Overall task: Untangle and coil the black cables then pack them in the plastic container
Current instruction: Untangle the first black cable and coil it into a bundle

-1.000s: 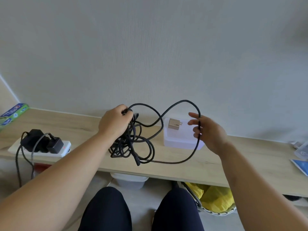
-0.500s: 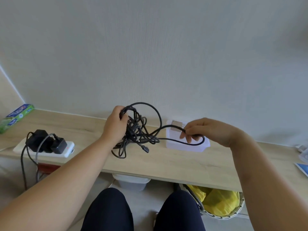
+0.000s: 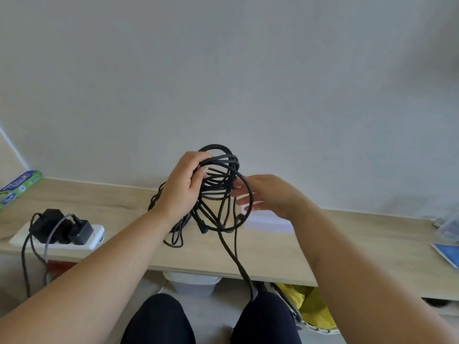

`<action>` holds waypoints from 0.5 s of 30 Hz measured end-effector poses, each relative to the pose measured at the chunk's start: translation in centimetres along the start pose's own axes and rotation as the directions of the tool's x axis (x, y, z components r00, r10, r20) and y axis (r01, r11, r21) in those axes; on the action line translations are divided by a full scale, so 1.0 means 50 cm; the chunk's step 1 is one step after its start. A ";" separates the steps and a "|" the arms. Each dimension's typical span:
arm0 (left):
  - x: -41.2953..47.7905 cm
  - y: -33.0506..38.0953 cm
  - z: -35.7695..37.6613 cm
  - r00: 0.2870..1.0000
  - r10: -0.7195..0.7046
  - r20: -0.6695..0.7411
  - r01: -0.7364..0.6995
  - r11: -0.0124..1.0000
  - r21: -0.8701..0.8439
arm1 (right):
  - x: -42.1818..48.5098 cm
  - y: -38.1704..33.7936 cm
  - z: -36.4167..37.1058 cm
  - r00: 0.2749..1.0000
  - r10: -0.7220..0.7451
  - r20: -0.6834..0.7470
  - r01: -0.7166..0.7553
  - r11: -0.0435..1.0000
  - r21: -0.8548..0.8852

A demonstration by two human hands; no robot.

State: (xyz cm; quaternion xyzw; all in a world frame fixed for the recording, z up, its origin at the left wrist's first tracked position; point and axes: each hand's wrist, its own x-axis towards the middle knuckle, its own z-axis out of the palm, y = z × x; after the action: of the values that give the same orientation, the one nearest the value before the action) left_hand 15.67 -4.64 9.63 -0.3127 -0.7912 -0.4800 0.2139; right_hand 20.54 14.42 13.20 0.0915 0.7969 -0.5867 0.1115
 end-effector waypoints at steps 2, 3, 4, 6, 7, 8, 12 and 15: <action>0.006 0.007 0.003 0.997 0.070 0.016 -0.070 0.997 0.013 | 0.004 0.002 0.015 0.999 0.014 0.044 -0.017 0.998 0.068; 0.008 0.010 0.005 0.995 0.094 0.022 -0.095 0.995 0.019 | 0.005 0.005 0.020 0.999 0.015 0.050 -0.022 0.991 0.134; 0.009 0.012 0.007 0.993 0.114 0.028 -0.115 0.993 0.028 | 0.006 0.008 0.024 0.998 0.017 0.064 -0.029 0.979 0.202; 0.008 0.012 0.010 0.989 0.137 0.054 -0.140 0.989 0.049 | 0.003 0.013 0.030 0.996 0.009 0.091 -0.036 0.953 0.300; 0.006 0.010 0.012 0.988 0.136 0.070 -0.140 0.989 0.054 | 0.000 0.015 0.029 0.997 -0.001 0.076 -0.024 0.947 0.319; 0.004 0.009 0.010 0.988 0.129 0.082 -0.134 0.989 0.058 | -0.002 0.015 0.024 1.000 -0.010 0.026 0.002 0.952 0.305; 0.000 0.015 -0.007 0.979 0.032 0.203 -0.043 0.998 0.052 | -0.004 0.015 -0.022 0.915 -0.249 -0.319 0.171 0.953 -0.251; -0.003 0.026 -0.008 0.963 -0.039 0.266 0.043 0.999 -0.010 | 0.007 0.032 -0.043 0.760 -0.556 -0.337 0.275 0.744 -0.609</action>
State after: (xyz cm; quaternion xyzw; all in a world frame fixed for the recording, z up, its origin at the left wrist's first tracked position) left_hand 16.69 -4.60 10.53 -0.3596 -0.8154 -0.4440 0.0935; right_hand 20.51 16.94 12.25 0.0186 0.9251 -0.3115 -0.2165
